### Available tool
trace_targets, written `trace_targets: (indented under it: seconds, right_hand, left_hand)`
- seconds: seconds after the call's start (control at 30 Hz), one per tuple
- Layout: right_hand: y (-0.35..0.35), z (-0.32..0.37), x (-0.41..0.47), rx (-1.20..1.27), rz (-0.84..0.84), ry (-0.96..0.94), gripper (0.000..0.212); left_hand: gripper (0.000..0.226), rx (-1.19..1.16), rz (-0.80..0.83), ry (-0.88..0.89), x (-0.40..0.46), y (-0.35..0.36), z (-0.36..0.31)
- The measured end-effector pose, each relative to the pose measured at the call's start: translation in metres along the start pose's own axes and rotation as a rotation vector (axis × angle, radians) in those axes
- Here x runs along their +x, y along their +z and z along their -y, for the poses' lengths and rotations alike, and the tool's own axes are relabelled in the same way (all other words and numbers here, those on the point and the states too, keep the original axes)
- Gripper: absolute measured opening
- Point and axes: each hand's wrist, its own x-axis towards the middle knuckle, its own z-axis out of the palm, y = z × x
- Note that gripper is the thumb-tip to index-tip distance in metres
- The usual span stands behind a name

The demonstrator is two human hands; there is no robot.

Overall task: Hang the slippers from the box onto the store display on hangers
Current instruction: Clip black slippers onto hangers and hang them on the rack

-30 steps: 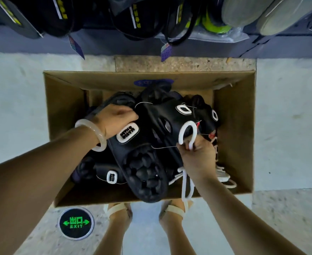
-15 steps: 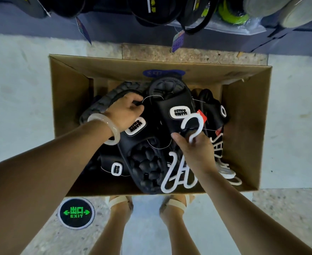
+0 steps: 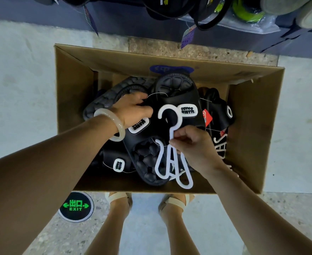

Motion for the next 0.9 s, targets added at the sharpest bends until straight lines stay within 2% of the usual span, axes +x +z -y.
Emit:
trace_targets:
  seconds: [0.1,0.17,0.27,0.3,0.4,0.53,0.67,0.73,0.77,0.8,0.83,0.9]
  right_hand:
    - [0.012,0.001,0.005,0.052,-0.057,-0.013,0.015]
    - [0.020,-0.001,0.003,0.088,-0.197,-0.030,0.009]
    - [0.032,-0.004,-0.002,0.186,-0.385,-0.044,0.016]
    - [0.035,-0.004,-0.002,0.211,-0.419,-0.034,0.019]
    - [0.041,-0.002,-0.003,0.312,-0.460,-0.003,0.025]
    - [0.028,-0.004,-0.006,0.377,-0.452,0.023,0.021]
    - [0.002,-0.008,-0.005,0.298,-0.503,0.002,0.016]
    - [-0.016,-0.006,0.003,0.058,-0.626,-0.079,0.011]
    - [-0.026,-0.004,0.010,-0.055,-0.675,-0.104,0.018]
    - [-0.035,-0.002,0.020,-0.097,-0.675,-0.098,0.030]
    - [-0.044,0.003,0.030,-0.048,-0.605,-0.042,0.042]
    - [-0.055,0.014,0.049,0.065,-0.358,0.138,0.060]
  left_hand:
    - [0.041,0.025,0.001,0.044,0.002,0.001,0.002]
    - [0.049,0.062,-0.040,0.057,0.001,0.005,0.002]
    - [0.062,0.147,-0.157,0.167,0.001,0.015,0.009]
    - [0.057,0.166,-0.194,0.207,0.003,0.018,0.012]
    - [0.023,0.161,-0.250,0.289,0.007,0.021,0.012]
    - [0.020,0.215,-0.212,0.310,0.013,0.016,0.008]
    - [0.019,0.116,-0.299,0.272,0.019,0.018,0.006]
    - [0.020,0.086,-0.337,0.257,0.022,0.022,0.003]
    - [0.022,0.091,-0.339,0.256,0.022,0.023,0.002]
    - [0.023,0.099,-0.340,0.259,0.023,0.023,0.002]
    - [0.024,0.109,-0.341,0.260,0.023,0.024,0.002]
    - [0.024,0.128,-0.340,0.263,0.024,0.026,0.003]
